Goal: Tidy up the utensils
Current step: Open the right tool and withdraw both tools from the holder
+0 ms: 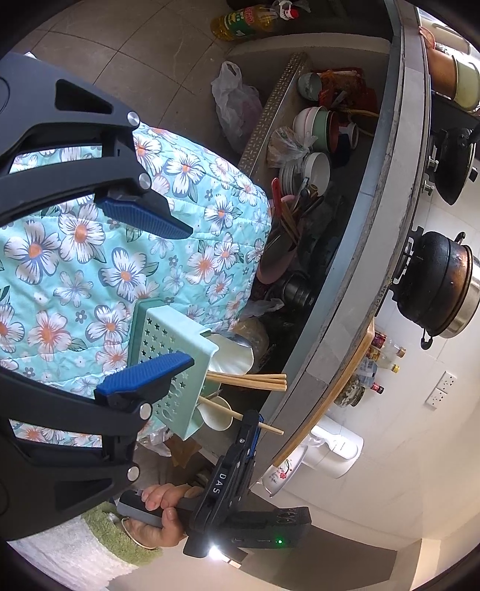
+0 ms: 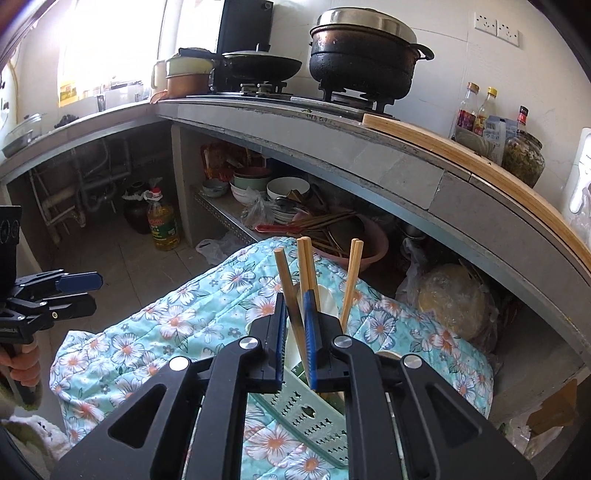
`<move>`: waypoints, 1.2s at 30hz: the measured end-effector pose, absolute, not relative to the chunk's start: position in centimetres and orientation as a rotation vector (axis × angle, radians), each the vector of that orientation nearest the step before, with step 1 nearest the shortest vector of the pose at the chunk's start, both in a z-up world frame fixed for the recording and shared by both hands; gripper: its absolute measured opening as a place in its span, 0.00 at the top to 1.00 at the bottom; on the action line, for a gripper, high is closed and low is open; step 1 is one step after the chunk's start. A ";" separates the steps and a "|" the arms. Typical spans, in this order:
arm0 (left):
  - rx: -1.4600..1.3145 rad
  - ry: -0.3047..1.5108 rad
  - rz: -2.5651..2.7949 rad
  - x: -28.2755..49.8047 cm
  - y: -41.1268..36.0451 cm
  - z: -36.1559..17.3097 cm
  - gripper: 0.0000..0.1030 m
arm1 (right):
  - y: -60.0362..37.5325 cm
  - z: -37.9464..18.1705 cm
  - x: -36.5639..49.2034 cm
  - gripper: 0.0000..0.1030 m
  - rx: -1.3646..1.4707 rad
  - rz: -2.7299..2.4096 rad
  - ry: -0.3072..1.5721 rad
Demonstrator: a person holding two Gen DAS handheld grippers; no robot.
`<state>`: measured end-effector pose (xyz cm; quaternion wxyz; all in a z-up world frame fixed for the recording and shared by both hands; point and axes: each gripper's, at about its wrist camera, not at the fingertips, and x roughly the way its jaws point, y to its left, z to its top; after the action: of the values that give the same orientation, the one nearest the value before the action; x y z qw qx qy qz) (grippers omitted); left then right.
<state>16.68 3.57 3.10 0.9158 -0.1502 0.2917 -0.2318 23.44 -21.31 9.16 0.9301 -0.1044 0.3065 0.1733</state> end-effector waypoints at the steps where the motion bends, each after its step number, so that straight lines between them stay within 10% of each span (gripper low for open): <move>1: -0.310 0.599 -0.477 16.7 3.6 3.1 0.40 | -21.5 9.3 23.3 0.79 -0.207 0.354 0.622; 36: -0.111 0.685 -0.333 11.8 -2.5 2.9 0.09 | -27.7 1.9 2.9 0.22 0.218 -0.073 0.681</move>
<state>11.84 -2.50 2.87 0.9269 -0.0542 0.3340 -0.1625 2.87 -27.68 1.93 0.9362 0.1065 0.3330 -0.0358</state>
